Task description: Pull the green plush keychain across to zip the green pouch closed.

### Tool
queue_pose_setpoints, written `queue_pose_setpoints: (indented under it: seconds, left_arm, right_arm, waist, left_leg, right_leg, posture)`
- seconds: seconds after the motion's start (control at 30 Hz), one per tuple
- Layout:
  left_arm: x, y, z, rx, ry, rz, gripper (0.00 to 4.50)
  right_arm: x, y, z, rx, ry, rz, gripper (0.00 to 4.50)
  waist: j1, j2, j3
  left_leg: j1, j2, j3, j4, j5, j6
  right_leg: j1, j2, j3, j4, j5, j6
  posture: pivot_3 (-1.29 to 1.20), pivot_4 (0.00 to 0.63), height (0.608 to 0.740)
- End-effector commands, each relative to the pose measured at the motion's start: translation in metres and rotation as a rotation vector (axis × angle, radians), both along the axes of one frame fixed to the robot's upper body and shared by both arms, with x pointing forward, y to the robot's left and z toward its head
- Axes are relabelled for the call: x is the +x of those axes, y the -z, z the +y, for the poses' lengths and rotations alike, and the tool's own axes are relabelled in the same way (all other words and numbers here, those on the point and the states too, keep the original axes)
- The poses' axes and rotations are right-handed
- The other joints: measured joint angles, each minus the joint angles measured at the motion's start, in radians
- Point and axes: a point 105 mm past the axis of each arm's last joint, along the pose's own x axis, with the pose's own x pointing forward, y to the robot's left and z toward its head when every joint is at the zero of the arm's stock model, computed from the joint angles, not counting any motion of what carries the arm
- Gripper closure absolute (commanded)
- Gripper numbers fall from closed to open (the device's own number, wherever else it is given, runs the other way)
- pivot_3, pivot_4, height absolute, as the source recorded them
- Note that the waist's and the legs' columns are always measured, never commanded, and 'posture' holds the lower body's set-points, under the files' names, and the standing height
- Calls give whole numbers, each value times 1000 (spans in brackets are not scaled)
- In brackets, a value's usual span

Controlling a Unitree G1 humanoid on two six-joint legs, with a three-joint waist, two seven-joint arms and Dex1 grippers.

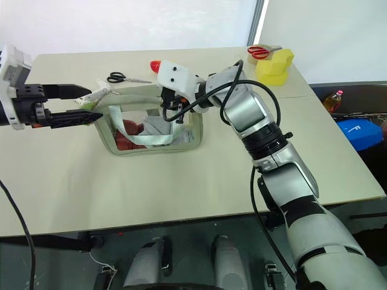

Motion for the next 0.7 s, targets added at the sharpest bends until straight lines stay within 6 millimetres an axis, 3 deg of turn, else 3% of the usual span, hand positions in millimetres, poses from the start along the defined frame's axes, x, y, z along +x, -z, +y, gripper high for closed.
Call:
queue_pose_setpoints:
  seconds: [0.03,0.17,0.33,0.7]
  left_arm:
    - [-3,-12,0,12,6,-55,0]
    - [-2,-13,-2,9,12,-59,0]
    - [-2,-13,-1,9,8,-60,0]
    - [-3,-12,-3,6,15,-59,0]
  right_arm:
    - [0,-37,-1,82,19,-104,4467]
    - [-5,-34,5,75,-17,-113,4467]
    - [-27,-12,14,1,-176,-141,4467]
    - [-32,-2,17,-36,-275,-233,4467]
  waist:
    - [0,0,0]
    - [-2,0,0]
    - [-2,0,0]
    - [-2,0,0]
  left_leg:
    - [0,0,0,0,-1,-1]
    - [0,0,0,0,-1,-1]
    - [-1,0,0,-2,0,0]
    - [-1,0,0,-1,0,0]
  right_leg:
    - [0,0,0,0,0,0]
    - [0,0,0,-1,0,0]
    - [-1,0,0,0,0,1]
    - [-1,0,0,0,0,0]
  posture:
    - [0,150,740]
    - [0,150,740]
    - [0,150,740]
    - [0,150,740]
